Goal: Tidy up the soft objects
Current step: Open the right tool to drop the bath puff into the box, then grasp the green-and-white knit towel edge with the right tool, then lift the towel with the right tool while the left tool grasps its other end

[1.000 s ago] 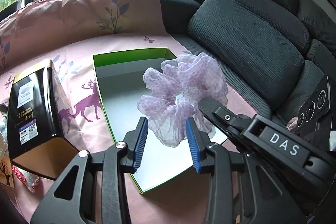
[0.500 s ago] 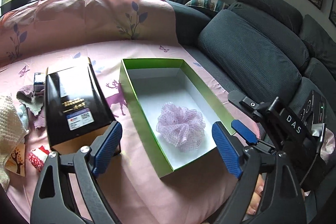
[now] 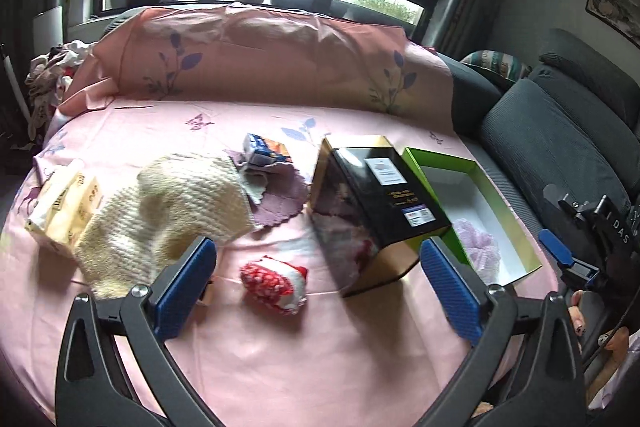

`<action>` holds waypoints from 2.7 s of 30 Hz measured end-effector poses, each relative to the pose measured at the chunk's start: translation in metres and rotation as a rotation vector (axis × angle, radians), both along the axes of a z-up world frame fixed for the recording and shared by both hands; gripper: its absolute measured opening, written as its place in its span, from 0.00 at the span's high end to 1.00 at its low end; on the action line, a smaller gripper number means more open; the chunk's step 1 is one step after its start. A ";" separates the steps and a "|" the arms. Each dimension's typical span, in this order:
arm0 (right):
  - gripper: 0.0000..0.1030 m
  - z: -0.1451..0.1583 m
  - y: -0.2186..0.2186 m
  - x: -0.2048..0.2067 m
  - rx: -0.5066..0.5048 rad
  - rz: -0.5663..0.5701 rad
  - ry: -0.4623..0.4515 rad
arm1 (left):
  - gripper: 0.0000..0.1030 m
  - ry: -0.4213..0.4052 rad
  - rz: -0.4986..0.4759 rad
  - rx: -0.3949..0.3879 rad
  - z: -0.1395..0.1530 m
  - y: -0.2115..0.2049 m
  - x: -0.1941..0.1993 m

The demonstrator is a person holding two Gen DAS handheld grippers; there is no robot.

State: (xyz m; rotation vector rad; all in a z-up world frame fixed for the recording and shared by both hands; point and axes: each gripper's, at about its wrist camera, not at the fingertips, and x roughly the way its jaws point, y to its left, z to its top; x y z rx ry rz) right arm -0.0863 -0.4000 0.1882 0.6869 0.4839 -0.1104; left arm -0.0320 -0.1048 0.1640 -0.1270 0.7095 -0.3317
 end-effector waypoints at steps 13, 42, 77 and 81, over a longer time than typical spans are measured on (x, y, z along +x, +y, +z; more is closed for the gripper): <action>0.07 0.003 0.084 0.023 -0.145 0.218 0.056 | 0.01 0.098 0.306 0.019 -0.052 0.143 0.026; 0.69 -0.076 0.276 0.206 -0.356 0.443 0.367 | 0.01 0.196 0.492 -0.097 -0.093 0.256 0.027; 0.94 -0.040 0.315 0.016 -0.257 0.709 0.251 | 0.01 0.249 0.478 -0.180 -0.100 0.260 0.009; 0.94 -0.089 0.291 0.013 -0.284 0.609 0.405 | 0.01 0.264 0.425 -0.176 -0.105 0.250 0.005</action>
